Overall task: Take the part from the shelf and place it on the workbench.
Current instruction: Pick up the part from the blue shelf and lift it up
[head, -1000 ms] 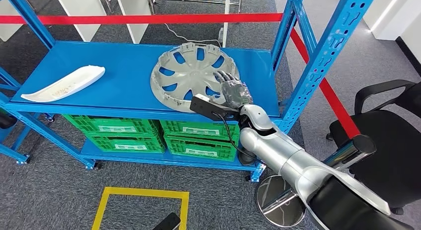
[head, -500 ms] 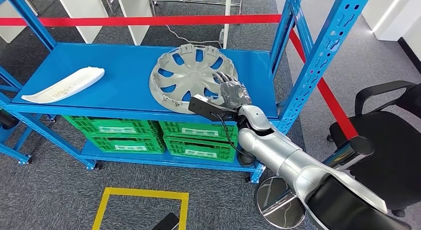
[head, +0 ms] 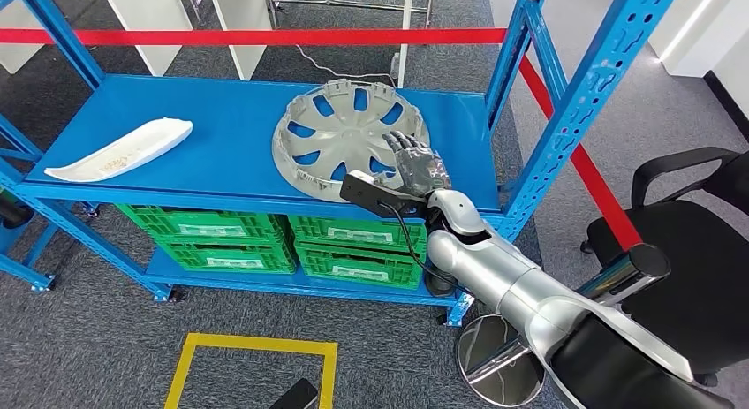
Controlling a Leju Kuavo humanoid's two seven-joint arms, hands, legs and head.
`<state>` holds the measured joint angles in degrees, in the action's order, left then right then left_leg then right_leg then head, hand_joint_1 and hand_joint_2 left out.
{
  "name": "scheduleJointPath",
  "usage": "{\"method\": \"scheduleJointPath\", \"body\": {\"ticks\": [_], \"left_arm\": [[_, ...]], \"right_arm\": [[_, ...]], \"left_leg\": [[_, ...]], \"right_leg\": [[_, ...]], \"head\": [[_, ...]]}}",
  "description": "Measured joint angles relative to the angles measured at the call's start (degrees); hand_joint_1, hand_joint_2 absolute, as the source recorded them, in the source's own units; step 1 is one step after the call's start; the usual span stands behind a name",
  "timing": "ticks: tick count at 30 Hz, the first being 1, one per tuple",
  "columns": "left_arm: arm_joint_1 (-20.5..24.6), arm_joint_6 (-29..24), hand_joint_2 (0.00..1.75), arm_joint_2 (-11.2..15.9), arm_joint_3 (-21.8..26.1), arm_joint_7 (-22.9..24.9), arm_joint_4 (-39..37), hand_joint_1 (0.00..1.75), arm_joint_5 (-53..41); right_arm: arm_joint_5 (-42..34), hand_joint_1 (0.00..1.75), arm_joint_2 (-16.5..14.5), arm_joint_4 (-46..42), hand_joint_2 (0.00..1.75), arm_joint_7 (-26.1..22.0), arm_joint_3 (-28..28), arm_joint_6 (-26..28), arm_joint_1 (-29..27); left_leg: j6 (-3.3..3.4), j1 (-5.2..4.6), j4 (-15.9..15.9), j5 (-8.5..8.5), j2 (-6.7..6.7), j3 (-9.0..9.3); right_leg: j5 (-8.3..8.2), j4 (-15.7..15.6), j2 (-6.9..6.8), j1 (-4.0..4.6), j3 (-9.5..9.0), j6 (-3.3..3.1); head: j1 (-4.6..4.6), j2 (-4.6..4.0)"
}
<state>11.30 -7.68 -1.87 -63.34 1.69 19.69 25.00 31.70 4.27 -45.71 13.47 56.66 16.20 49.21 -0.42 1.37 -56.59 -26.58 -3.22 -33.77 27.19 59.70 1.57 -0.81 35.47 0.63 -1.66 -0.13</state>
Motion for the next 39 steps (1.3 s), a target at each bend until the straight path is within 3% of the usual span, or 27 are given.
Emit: {"method": "scheduleJointPath", "body": {"ticks": [1, 3, 5, 6, 7, 9, 11, 13, 14, 16, 18, 20, 21, 23, 25, 27, 30, 34, 35, 37, 38, 39], "left_arm": [[-0.1, -0.1, 0.0, 0.0, 0.0, -0.1, 0.0, 0.0, 0.0], [-0.3, -0.1, 0.0, 0.1, 0.0, -0.3, 0.0, 0.0, 0.0], [-0.7, -0.1, 0.0, 0.3, 0.0, -0.3, 0.0, 0.0, 0.0], [-0.9, -0.1, 0.0, 0.3, 0.0, -0.3, 0.0, 0.0, 0.0], [-1.1, -0.2, 0.0, 0.4, 0.0, -0.3, 0.0, 0.0, -0.1], [-1.2, -0.4, 0.0, 0.5, 0.0, -0.2, 0.0, 0.0, -0.3], [-1.3, -0.7, 0.0, 0.7, 0.0, 0.0, -0.1, 0.0, -0.5], [-1.5, -0.8, 0.0, 0.8, 0.0, 0.1, -0.1, 0.0, -0.6], [-1.7, -0.8, 0.0, 0.9, 0.0, 0.1, -0.1, 0.0, -0.6], [-1.9, -0.8, 0.0, 1.1, 0.0, 0.2, -0.1, 0.0, -0.8], [-1.6, -0.9, 0.0, 1.2, 0.0, 0.2, -0.1, 0.0, -0.8], [-1.5, -0.9, 0.0, 1.3, 0.0, 0.2, -0.1, 0.0, -0.8], [-1.6, -0.9, 0.0, 1.3, -0.1, 0.2, -0.1, 0.0, -0.8], [-1.7, -0.9, 0.0, 1.4, -0.1, 0.2, -0.1, 0.0, -0.9], [-1.7, -0.9, 0.0, 1.4, -0.1, 0.2, -0.1, 0.0, -0.9], [-1.6, -0.9, 0.0, 1.4, -0.1, 0.2, 0.0, 0.0, -0.9], [-1.7, -0.9, 0.0, 1.4, 0.0, 0.2, 0.0, 0.0, -0.9], [-1.7, -0.8, 0.0, 1.4, -0.1, 0.3, 0.0, 0.0, -0.9], [-1.6, -0.8, 0.0, 1.4, -0.1, 0.3, 0.0, 0.0, -0.9], [-1.6, -0.9, 0.0, 1.4, -0.1, 0.3, 0.0, 0.0, -0.8], [-1.5, -0.9, 0.0, 1.4, -0.1, 0.3, 0.0, 0.0, -0.8], [-1.6, -0.9, 0.0, 1.4, -0.1, 0.3, 0.0, 0.0, -0.8]], "right_arm": [[0.2, 0.0, 0.1, -0.2, 0.0, 0.4, -0.1, -0.1, -0.1], [0.5, 0.0, 0.4, -0.7, 0.0, 1.1, -0.1, -0.5, -0.6], [0.7, 0.0, 0.7, -1.2, 0.0, 1.7, -0.1, -0.7, -1.4], [0.9, 0.0, 0.8, -1.3, 0.0, 2.0, -0.1, -0.8, -1.7], [1.0, 0.0, 1.0, -1.6, 0.0, 2.3, -0.1, -0.8, -1.9], [1.2, 0.0, 1.6, -2.2, 0.0, 3.0, -0.2, -0.9, -2.1], [1.5, 0.0, 2.2, -3.0, 0.0, 3.7, -0.3, -1.0, -2.6], [1.9, 0.0, 2.6, -3.8, 0.0, 4.1, -0.5, -1.1, -3.1], [2.1, 0.0, 2.7, -4.2, 0.0, 4.3, -0.6, -1.1, -3.2], [2.3, 0.0, 2.9, -5.0, 0.0, 4.3, -0.7, -1.2, -3.2], [2.3, 0.0, 3.3, -5.5, 0.0, 4.3, -0.8, -1.2, -3.5], [2.3, 0.0, 3.6, -5.6, 0.0, 4.3, -0.9, -1.2, -4.1], [2.3, 0.0, 3.7, -5.7, 0.0, 4.3, -1.0, -1.2, -4.3], [2.3, 0.0, 3.8, -6.0, 0.0, 4.4, -1.1, -1.2, -4.5], [2.3, 0.0, 3.9, -6.3, 0.0, 4.4, -1.2, -1.2, -4.4], [2.4, 0.0, 4.0, -6.4, 0.0, 4.4, -1.2, -1.2, -4.4], [2.9, 0.0, 4.3, -6.5, 0.0, 4.5, -1.2, -1.3, -4.4], [3.6, 0.0, 4.4, -7.0, 0.0, 4.7, -1.5, -1.5, -4.3], [3.8, 0.0, 4.6, -7.1, 0.0, 4.8, -1.7, -1.5, -4.2], [4.0, 0.0, 4.7, -7.2, 0.0, 5.1, -1.8, -1.5, -4.4], [4.0, 0.0, 4.8, -7.2, 0.0, 5.2, -1.9, -1.5, -4.7], [3.9, 0.0, 4.8, -7.2, 0.0, 5.3, -1.9, -1.5, -5.0]], "left_leg": [[0.1, 0.21, 0.6, 0.23, -0.02, 0.5], [0.15, 0.4, 0.9, 0.17, -0.3, 0.86], [-0.12, 0.67, 0.7, -0.14, -1.09, 0.96], [-0.39, 0.86, 0.5, -0.37, -1.64, 0.99], [-0.74, 1.08, 0.1, -0.69, -2.22, 1.0], [-1.64, 1.49, -1.0, -1.57, -3.34, 0.76], [-2.55, 1.79, -1.6, -2.05, -4.47, 0.28], [-3.36, 2.02, -1.3, -1.92, -5.81, 0.09], [-3.65, 1.99, -1.3, -1.97, -5.6, 0.03], [-3.89, 1.53, -3.8, -3.27, -2.3, -1.17], [-3.66, 1.05, -10.8, -6.01, 1.52, -4.66], [-3.34, 0.9, -16.6, -7.2, 2.31, -7.9], [-3.11, 0.81, -16.7, -6.3, 2.35, -8.23], [-2.43, 0.49, -11.2, -2.21, 2.47, -5.97], [-1.64, -0.06, -5.2, 0.23, 2.91, -3.06], [-1.25, -0.37, -3.0, -0.16, 3.18, -1.91], [-1.19, -0.37, -2.5, -0.54, 2.94, -1.77], [0.2, -0.27, -2.3, -0.61, 2.58, -1.46], [0.45, -0.12, -2.1, -0.58, 2.57, -1.29], [0.78, -0.1, -2.0, -0.69, 2.49, -1.16], [0.87, -0.11, -2.1, -0.76, 2.37, -1.1], [0.9, -0.12, -2.1, -0.87, 2.2, -1.01]], "right_leg": [[1.11, 1.8, -0.29, 0.03, 0.76, 0.18], [4.13, 8.5, -0.66, -0.14, 4.05, 0.52], [5.06, 13.2, -0.81, -0.46, 6.89, 0.96], [3.98, 12.8, -0.84, -0.64, 7.03, 1.17], [1.96, 10.4, -0.61, -0.86, 6.13, 1.4], [-1.2, 3.7, 2.0, -1.47, 3.18, 1.82], [-1.58, 0.8, 4.01, -1.66, 1.65, 1.56], [-1.13, 0.9, 2.99, -1.42, 1.52, 0.59], [-1.05, 0.8, 2.29, -1.41, 1.31, 0.08], [-0.94, 0.3, 0.87, -1.38, 0.65, -0.88], [-0.64, 0.2, -0.56, -1.0, 0.04, -1.53], [-0.27, 0.2, -1.75, -0.53, -0.35, -1.87], [-0.08, 0.2, -2.12, -0.35, -0.55, -1.93], [0.33, 0.2, -2.52, -0.13, -1.14, -1.81], [0.73, 0.2, -2.77, 0.12, -1.6, -1.38], [0.96, 0.2, -2.94, 0.32, -1.57, -0.89], [0.99, 0.1, -3.14, 0.32, -1.62, -0.85], [1.63, 0.2, -2.98, 0.05, -1.77, 0.7], [2.77, 2.2, -2.6, 0.01, -0.77, 0.87], [5.75, 9.3, -2.08, -0.02, 2.99, 1.02], [6.72, 12.7, -2.03, -0.02, 5.01, 1.04], [6.67, 14.7, -2.02, -0.03, 6.36, 1.03]], "head": [[-0.07, 0.0], [-0.14, 0.0], [-0.18, 0.0], [-0.19, 0.0], [-0.21, 0.0], [-0.22, 0.0], [-0.19, 0.0], [-0.17, 0.0], [-0.15, 0.0], [0.21, 0.0], [0.6, 0.0], [0.66, 0.0], [0.66, 0.0], [0.66, 0.0], [0.66, 0.0], [0.62, 0.0], [0.41, 0.0], [0.21, 0.0], [0.05, 0.0], [-0.14, 0.0], [-0.19, 0.0], [-0.21, 0.0]]}}
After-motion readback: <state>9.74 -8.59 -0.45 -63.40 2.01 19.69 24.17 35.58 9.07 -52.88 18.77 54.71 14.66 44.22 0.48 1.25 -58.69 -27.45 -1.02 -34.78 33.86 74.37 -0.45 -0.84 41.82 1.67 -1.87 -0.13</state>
